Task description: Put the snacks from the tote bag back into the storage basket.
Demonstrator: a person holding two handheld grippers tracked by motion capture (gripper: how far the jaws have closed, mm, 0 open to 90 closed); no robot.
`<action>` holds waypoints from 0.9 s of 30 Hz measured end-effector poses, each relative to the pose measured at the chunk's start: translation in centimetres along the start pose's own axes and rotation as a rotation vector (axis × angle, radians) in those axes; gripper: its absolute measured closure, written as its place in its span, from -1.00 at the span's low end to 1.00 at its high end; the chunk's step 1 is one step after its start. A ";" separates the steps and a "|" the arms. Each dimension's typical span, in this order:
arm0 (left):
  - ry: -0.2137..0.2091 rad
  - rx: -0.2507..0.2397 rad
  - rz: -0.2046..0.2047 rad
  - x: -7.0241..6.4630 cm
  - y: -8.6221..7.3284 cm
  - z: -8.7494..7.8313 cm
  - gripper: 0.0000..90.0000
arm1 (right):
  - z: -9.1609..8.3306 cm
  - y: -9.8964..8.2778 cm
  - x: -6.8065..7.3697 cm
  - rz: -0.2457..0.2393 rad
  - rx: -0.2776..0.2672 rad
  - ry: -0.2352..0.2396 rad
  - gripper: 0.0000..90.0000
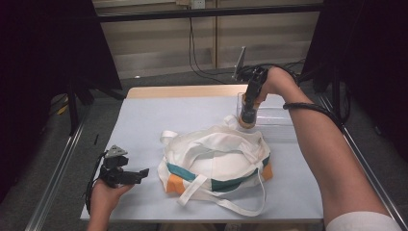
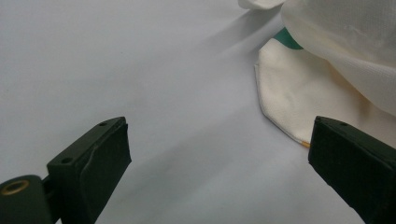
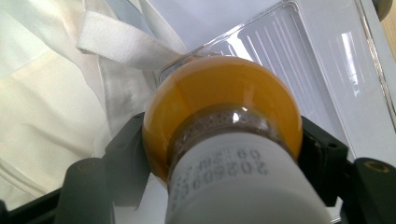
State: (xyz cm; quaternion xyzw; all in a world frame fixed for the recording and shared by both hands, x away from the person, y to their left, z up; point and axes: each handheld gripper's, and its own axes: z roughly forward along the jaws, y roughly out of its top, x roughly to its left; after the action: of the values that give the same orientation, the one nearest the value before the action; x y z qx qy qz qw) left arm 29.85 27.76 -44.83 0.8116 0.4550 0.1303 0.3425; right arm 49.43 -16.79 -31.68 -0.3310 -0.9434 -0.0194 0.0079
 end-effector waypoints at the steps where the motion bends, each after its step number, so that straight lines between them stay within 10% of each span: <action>1: 0.000 0.000 0.000 0.0 0.0 0.0 -0.88 | 0.0 0.0 0.1 0.008 0.003 0.001 -0.32; 27: 0.002 -0.001 -0.001 0.0 0.0 -0.1 -0.88 | 1.3 0.0 0.0 -0.006 0.014 0.002 -0.32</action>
State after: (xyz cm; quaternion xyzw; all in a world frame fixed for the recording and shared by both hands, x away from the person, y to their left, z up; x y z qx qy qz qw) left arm 29.81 27.82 -44.80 0.8110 0.4559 0.1312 0.3423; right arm 49.43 -16.72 -33.01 -0.3279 -0.9446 -0.0129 0.0111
